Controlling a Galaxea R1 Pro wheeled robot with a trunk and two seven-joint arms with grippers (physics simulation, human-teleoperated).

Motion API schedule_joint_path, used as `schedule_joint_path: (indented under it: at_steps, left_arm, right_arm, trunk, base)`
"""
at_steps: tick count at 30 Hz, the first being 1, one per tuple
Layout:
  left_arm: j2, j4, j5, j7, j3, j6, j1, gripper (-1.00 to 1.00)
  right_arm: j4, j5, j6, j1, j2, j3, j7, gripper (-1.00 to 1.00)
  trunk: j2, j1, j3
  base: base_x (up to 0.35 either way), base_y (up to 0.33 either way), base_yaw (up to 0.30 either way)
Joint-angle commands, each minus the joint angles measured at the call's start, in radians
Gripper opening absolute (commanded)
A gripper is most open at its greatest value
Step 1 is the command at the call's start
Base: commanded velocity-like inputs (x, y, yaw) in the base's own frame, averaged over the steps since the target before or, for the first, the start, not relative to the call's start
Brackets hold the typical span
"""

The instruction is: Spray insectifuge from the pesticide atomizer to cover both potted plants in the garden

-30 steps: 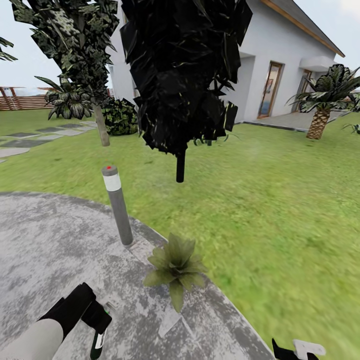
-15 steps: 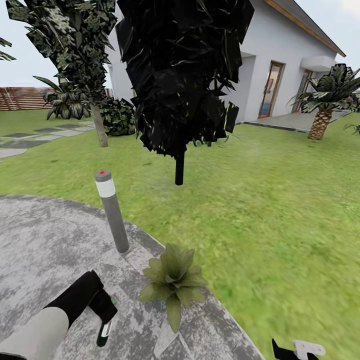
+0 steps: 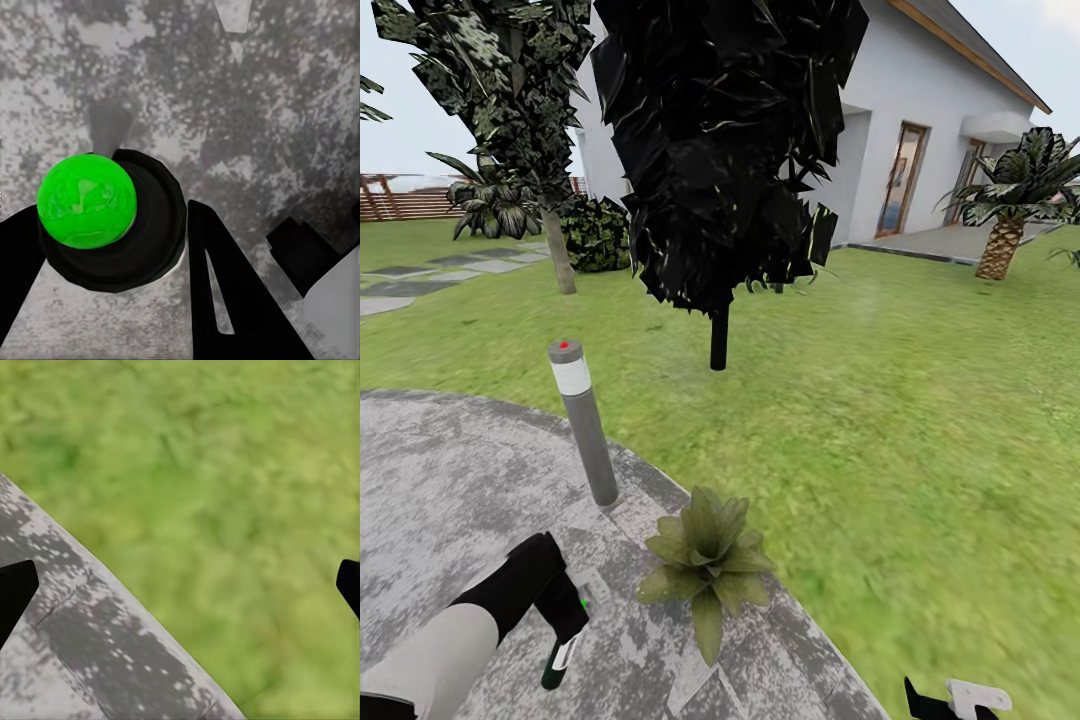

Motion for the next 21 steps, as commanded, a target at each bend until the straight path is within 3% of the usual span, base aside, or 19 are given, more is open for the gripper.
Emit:
schedule_joint_path:
  at_steps: [1, 6, 13, 21]
  left_arm:
    - [0.001, -0.003, -0.001, -0.005, -0.001, 0.009, 0.000, -1.00]
    - [-0.003, 0.000, -0.001, -0.006, -0.003, 0.011, 0.000, -1.00]
    - [-0.004, -0.006, -0.001, -0.006, -0.004, 0.010, 0.000, -1.00]
    - [0.006, -0.012, -0.002, -0.010, -0.007, 0.007, -0.008, -1.00]
  right_arm:
    - [-0.001, 0.003, -0.004, -0.001, 0.000, -0.009, 0.008, 1.00]
    - [0.000, 0.003, -0.004, -0.001, 0.000, -0.009, 0.008, 1.00]
    - [0.000, 0.004, -0.004, -0.001, 0.000, -0.008, 0.008, 1.00]
    - [0.000, 0.004, -0.004, -0.001, 0.000, -0.009, 0.008, 1.00]
  trunk:
    - [0.000, 0.000, -0.001]
    - [0.000, 0.000, -0.001]
    - [0.000, 0.000, -0.001]
    - [0.000, 0.000, -0.001]
  base:
    - [0.000, 0.000, 0.000]
    - [0.006, 0.000, 0.000]
    - [0.212, -0.073, 0.000]
    - [0.003, -0.002, 0.000]
